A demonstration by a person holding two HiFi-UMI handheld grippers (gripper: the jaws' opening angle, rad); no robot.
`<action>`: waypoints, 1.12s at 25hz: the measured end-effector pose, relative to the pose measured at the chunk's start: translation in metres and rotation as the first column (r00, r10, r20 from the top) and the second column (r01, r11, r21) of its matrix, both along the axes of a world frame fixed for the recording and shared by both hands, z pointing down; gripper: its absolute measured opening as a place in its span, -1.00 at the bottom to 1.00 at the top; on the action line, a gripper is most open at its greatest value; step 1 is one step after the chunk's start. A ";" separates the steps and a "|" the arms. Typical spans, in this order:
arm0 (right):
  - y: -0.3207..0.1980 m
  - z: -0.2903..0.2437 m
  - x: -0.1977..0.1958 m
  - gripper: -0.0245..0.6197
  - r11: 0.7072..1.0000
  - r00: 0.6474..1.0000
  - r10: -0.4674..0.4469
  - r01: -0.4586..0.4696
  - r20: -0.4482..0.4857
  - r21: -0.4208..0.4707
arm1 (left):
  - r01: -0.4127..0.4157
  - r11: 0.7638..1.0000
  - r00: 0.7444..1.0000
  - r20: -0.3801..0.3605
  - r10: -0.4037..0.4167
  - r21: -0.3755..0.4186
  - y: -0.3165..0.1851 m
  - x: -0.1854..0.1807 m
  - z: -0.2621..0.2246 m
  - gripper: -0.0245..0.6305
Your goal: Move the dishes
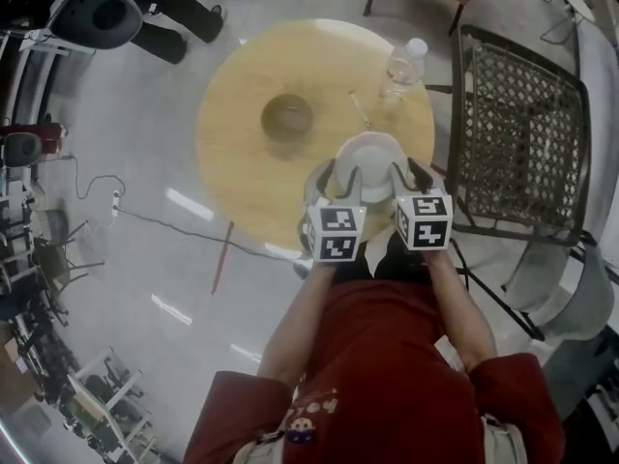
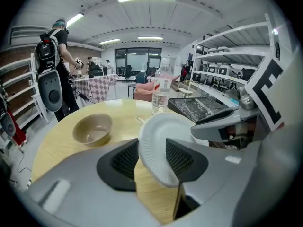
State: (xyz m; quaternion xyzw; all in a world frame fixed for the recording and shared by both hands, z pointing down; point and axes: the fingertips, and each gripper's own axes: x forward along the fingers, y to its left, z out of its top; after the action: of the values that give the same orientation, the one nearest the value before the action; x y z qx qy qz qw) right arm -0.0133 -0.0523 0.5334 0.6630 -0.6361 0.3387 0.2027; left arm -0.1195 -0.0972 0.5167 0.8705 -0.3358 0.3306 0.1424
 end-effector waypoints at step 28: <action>0.140 -0.005 0.241 -0.50 0.921 0.921 0.389 -0.389 0.000 0.027 | -0.385 0.923 0.923 0.006 0.385 -0.004 0.111 0.257 0.001 -0.34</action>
State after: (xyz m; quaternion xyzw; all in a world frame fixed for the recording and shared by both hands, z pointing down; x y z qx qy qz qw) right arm 0.2273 0.0873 0.5284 0.7797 -0.4956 0.3618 0.1245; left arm 0.1376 0.0141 0.5180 0.9181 -0.1584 0.3554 0.0749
